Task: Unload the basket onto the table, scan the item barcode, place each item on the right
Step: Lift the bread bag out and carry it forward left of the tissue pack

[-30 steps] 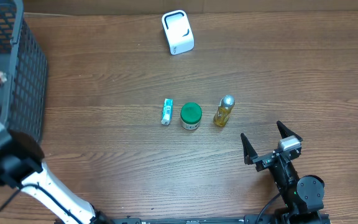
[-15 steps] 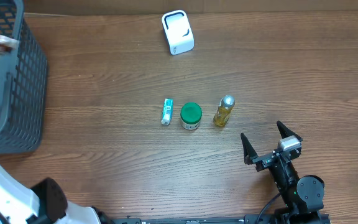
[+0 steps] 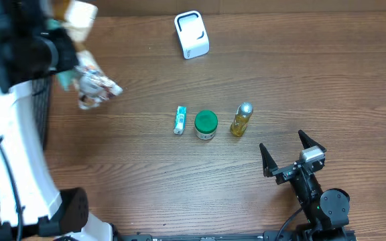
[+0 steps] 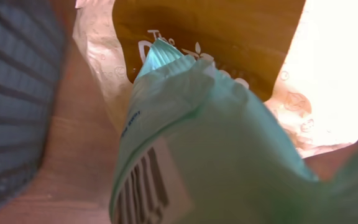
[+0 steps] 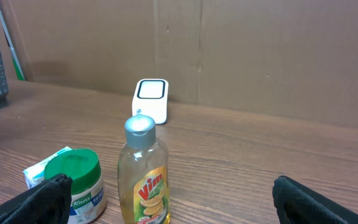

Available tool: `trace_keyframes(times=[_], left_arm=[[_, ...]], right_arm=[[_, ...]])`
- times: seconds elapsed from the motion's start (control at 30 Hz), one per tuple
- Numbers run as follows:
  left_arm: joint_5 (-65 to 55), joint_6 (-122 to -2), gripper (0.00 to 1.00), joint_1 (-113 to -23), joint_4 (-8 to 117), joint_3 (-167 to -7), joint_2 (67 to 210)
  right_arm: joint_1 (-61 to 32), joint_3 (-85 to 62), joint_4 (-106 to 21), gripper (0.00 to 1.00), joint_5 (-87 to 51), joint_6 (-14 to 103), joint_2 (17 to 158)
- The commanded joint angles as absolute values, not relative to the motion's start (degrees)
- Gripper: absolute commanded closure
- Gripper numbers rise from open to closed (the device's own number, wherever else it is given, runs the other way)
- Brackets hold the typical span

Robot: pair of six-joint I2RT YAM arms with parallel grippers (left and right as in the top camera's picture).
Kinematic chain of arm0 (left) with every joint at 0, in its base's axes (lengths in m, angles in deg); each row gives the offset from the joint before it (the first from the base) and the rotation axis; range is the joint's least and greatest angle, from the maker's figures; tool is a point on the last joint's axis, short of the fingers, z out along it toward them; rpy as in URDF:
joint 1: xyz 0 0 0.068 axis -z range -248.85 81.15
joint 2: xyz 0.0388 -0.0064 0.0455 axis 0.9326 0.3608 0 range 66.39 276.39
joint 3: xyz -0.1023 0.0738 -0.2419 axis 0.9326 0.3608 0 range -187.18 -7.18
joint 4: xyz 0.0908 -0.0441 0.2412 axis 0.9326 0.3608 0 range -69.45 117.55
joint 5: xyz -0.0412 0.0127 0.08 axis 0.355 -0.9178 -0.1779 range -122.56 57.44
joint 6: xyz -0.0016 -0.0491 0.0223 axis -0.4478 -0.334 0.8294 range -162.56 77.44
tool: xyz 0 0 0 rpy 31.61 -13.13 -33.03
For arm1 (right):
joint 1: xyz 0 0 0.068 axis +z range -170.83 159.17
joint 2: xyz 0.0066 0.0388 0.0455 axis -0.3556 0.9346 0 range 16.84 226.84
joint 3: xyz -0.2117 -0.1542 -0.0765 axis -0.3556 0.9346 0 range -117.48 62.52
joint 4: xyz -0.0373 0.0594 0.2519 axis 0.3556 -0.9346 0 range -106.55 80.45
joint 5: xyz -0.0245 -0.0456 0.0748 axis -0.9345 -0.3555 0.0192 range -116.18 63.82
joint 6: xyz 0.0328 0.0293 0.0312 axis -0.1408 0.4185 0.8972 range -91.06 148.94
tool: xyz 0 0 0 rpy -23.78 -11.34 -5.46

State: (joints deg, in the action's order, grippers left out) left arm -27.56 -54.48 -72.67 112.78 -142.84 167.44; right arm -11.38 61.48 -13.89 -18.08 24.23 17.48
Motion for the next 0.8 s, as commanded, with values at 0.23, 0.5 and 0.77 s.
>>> trace_keyframes(times=[0.23, 0.5, 0.77], left_arm=[[-43.2, -54.4, 0.85, -60.2, 110.3, -124.4, 174.0], [-55.8, -55.5, 0.85, -56.0, 102.2, -110.8, 177.9], [-62.4, -54.1, 0.85, -55.8, 91.3, -102.0, 182.3]], right_arm=[[-11.6, 62.0, -13.7, 0.0, -18.6, 24.1, 17.1], [-11.6, 62.0, -13.7, 0.0, -18.6, 24.1, 17.1], [-11.6, 62.0, -13.7, 0.0, -18.6, 24.1, 17.1]])
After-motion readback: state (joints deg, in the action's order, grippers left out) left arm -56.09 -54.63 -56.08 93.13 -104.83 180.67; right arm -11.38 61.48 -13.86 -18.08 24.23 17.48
